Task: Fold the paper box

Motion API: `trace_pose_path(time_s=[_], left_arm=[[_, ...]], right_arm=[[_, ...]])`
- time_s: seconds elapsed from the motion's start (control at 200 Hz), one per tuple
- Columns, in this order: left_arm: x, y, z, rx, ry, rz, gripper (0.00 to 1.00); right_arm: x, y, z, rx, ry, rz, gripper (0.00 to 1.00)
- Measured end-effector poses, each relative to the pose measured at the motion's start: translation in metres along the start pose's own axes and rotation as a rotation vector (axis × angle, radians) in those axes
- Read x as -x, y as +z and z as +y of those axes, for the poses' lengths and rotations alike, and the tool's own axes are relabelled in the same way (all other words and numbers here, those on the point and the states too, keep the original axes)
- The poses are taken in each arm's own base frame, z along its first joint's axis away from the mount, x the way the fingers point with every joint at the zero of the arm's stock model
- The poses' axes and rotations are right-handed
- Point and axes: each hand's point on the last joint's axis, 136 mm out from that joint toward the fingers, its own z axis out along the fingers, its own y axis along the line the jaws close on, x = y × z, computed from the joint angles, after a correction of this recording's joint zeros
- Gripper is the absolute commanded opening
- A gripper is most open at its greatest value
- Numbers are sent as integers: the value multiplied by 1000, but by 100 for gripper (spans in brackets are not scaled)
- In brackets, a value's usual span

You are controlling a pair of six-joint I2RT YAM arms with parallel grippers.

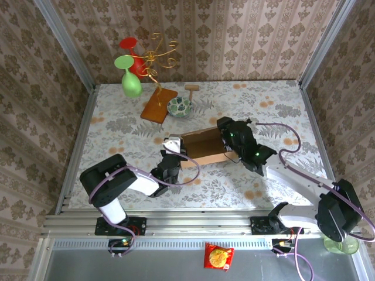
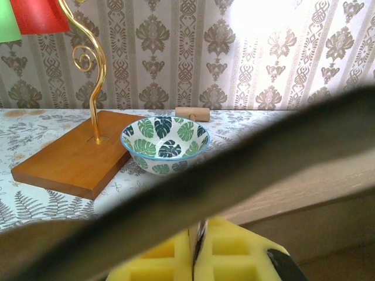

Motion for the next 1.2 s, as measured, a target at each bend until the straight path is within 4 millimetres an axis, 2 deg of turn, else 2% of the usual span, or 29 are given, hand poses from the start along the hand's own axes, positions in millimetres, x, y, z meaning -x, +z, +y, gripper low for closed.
trace_pose_path(time_s=[0.11, 0.15, 0.18, 0.2, 0.285, 0.36, 0.455, 0.58, 0.72, 0.845, 0.915, 1.025, 1.13, 1.2], left_arm=[[-1, 0, 0, 1, 6, 5, 0], [0, -1, 0, 0, 9, 9, 20], [0, -1, -1, -4, 12, 14, 35], [-1, -2, -1, -7, 16, 21, 42], [-3, -7, 0, -27, 16, 69, 58], [4, -16, 0, -52, -17, 110, 64], [23, -36, -2, -107, -100, 148, 65], [33, -68, -6, -190, -188, 232, 64], [48, -100, 3, -239, -307, 300, 61], [68, -114, 12, -242, -387, 359, 58], [84, -112, 20, -219, -437, 391, 56], [102, -96, 42, -139, -532, 443, 54], [99, -76, 57, -67, -578, 527, 54], [86, -63, 58, -38, -584, 614, 54]], right_arm=[[1, 6, -1, -7, 41, 7, 23], [1, 7, -2, -9, 46, 10, 13], [0, 8, -3, -12, 58, 11, 9], [0, 8, -3, -13, 61, 13, 7], [-2, 9, -4, -16, 79, 23, 3], [-4, 10, -11, -30, 84, 30, 2], [-5, 10, -24, -55, 84, 35, 1], [-5, 8, -25, -53, 86, 43, 1], [-3, 9, -40, -84, 83, 50, 0], [0, 10, -49, -111, 78, 54, 1], [2, 10, -49, -114, 71, 58, 1], [2, 14, -54, -130, 58, 70, 1], [0, 17, -61, -150, 44, 84, 2], [-1, 17, -68, -165, 41, 91, 2]])
